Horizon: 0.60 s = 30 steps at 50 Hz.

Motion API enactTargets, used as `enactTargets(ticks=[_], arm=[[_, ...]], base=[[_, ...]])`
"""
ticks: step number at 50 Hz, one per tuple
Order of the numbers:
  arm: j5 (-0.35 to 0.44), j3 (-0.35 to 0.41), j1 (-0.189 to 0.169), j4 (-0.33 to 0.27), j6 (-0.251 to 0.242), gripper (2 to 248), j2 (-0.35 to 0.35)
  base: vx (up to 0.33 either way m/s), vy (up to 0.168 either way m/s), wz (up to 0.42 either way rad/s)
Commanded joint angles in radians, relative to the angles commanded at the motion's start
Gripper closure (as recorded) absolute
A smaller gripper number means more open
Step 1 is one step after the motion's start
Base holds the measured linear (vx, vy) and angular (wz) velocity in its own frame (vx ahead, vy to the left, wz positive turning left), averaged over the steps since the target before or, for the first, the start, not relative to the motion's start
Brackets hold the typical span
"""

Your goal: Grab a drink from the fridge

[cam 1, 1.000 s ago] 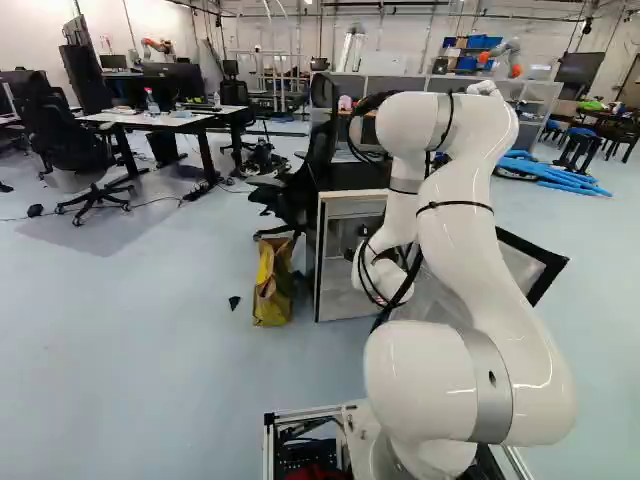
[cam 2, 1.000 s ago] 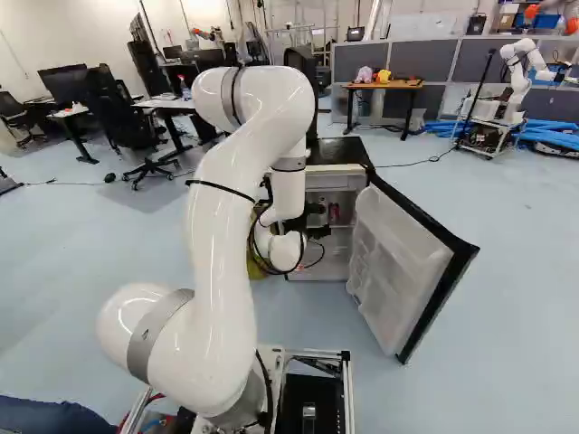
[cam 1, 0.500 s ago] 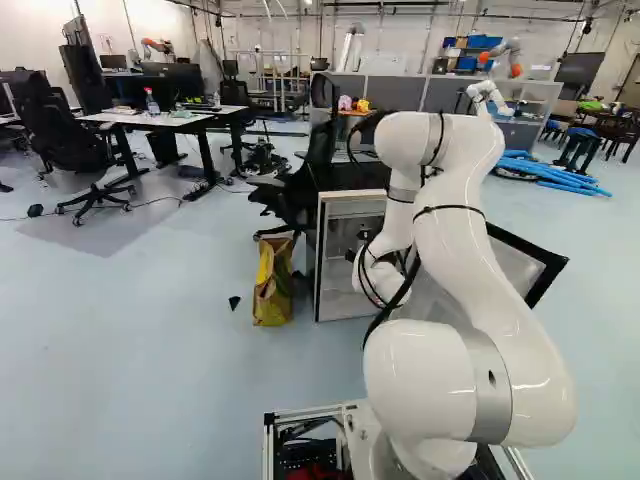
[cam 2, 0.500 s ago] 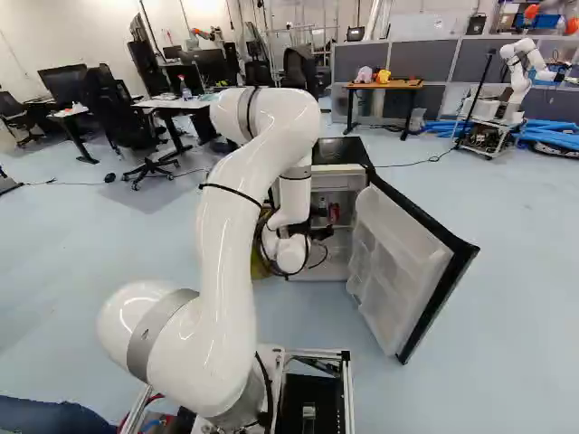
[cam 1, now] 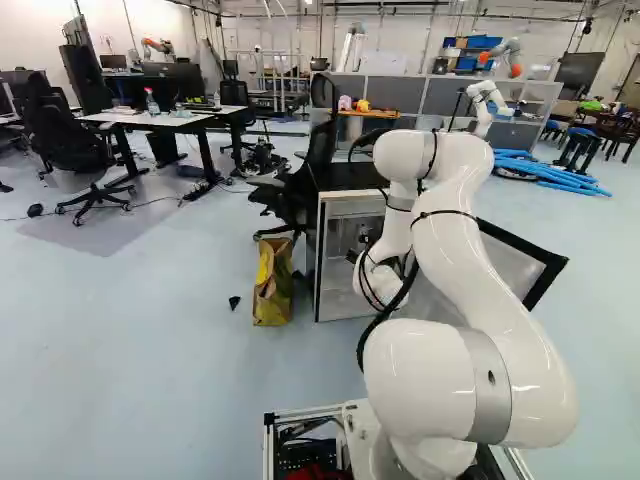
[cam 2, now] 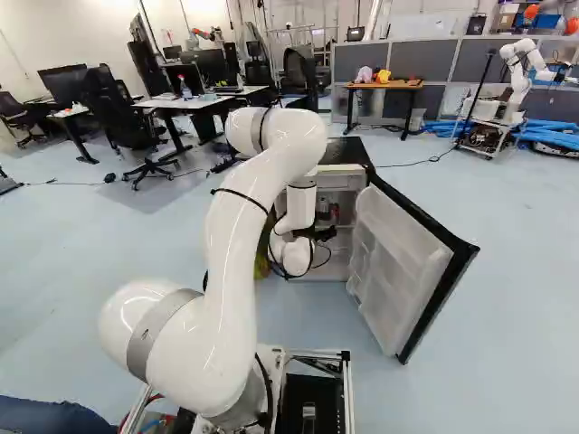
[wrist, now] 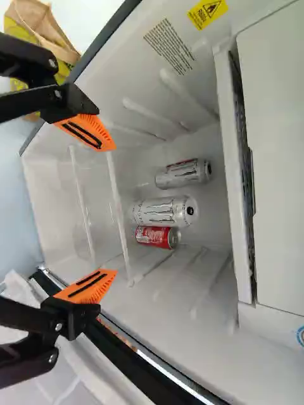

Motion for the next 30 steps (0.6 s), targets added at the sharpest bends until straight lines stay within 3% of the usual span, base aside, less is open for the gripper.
enactTargets(ticks=[30], arm=[[0.066,-0.141,-0.022,-0.015,0.0,3,-0.134]], base=[[0.0,0.0,0.0]])
